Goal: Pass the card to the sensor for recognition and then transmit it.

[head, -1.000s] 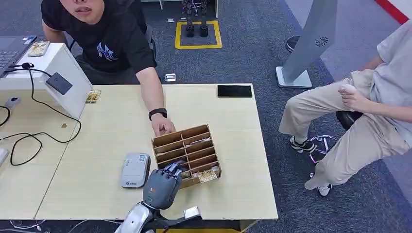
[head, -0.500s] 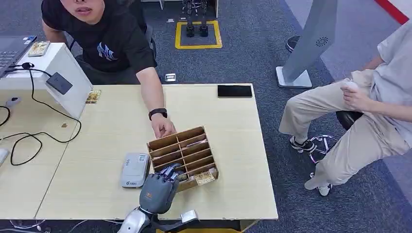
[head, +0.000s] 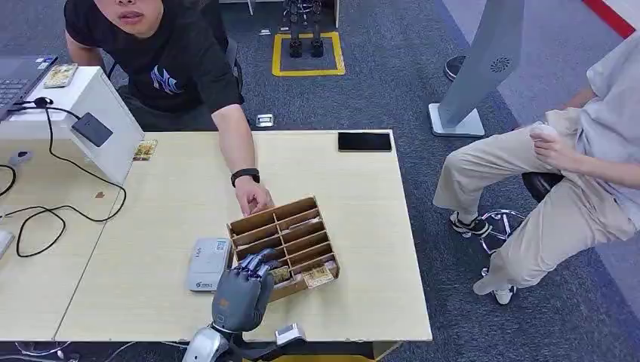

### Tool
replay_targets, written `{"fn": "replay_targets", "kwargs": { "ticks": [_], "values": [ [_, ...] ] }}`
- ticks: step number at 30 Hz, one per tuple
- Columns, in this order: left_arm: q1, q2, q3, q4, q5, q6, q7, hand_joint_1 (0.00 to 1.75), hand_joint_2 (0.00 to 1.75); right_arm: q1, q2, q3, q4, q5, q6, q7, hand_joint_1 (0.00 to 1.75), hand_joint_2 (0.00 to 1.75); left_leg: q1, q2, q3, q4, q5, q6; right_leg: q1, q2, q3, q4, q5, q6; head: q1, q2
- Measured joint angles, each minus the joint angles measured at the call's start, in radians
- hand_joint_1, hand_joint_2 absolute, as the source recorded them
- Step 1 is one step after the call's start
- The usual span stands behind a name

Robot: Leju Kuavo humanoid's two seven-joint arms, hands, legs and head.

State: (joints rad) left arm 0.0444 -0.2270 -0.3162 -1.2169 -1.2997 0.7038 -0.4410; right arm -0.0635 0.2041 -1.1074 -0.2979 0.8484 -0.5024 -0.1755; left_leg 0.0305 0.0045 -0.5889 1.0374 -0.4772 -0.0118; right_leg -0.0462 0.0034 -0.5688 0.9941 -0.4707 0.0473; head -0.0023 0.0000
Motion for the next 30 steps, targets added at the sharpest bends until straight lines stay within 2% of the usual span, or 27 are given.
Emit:
{"fn": "replay_targets", "kwargs": {
  "ticks": [13,20,21,22,27,30],
  "values": [
    [0.009,-0.025,0.014,-0.017,-0.003,0.0,-0.011,1.75,1.75,0.0,0.0,0.0,0.0,-0.001,0.0,0.0,0.0,1.75,0.0,0.0,0.0,0.0,0.0,0.0,0.0,0.0,0.0,0.0,0.0,0.0,0.0,0.0],
    [0.009,-0.019,0.014,-0.019,-0.02,0.0,-0.003,1.75,1.75,0.0,0.0,0.0,0.0,-0.004,0.0,-0.003,0.0,1.75,0.0,0.0,0.0,0.0,0.0,0.0,0.0,0.0,0.0,0.0,0.0,0.0,0.0,0.0],
    [0.009,-0.017,0.014,-0.019,-0.022,0.0,-0.003,0.28,1.75,0.0,0.0,0.0,0.0,-0.004,0.0,-0.003,0.0,1.75,0.0,0.0,0.0,0.0,0.0,0.0,0.0,0.0,0.0,0.0,0.0,0.0,0.0,0.0],
    [0.009,-0.015,0.014,-0.019,-0.027,0.0,0.0,0.0,1.75,0.0,0.0,0.0,0.0,-0.004,0.0,-0.003,0.0,1.75,0.0,0.0,0.0,0.0,0.0,0.0,0.0,0.0,0.0,0.0,0.0,0.0,0.0,0.0],
    [0.009,-0.013,0.014,-0.019,-0.041,0.0,0.01,0.0,1.75,0.0,0.0,0.0,0.0,-0.005,0.0,-0.003,0.0,1.75,0.0,0.0,0.0,0.0,0.0,0.0,0.0,0.0,0.0,0.0,0.0,0.0,0.0,0.0],
    [0.01,-0.014,0.016,-0.023,-0.03,0.0,-0.013,0.0,1.75,0.0,0.0,0.0,0.001,-0.005,0.0,-0.003,0.0,1.75,0.0,0.0,0.0,0.0,0.0,0.0,0.0,0.0,0.0,0.0,0.0,0.0,0.0,0.0]
  ]
}}
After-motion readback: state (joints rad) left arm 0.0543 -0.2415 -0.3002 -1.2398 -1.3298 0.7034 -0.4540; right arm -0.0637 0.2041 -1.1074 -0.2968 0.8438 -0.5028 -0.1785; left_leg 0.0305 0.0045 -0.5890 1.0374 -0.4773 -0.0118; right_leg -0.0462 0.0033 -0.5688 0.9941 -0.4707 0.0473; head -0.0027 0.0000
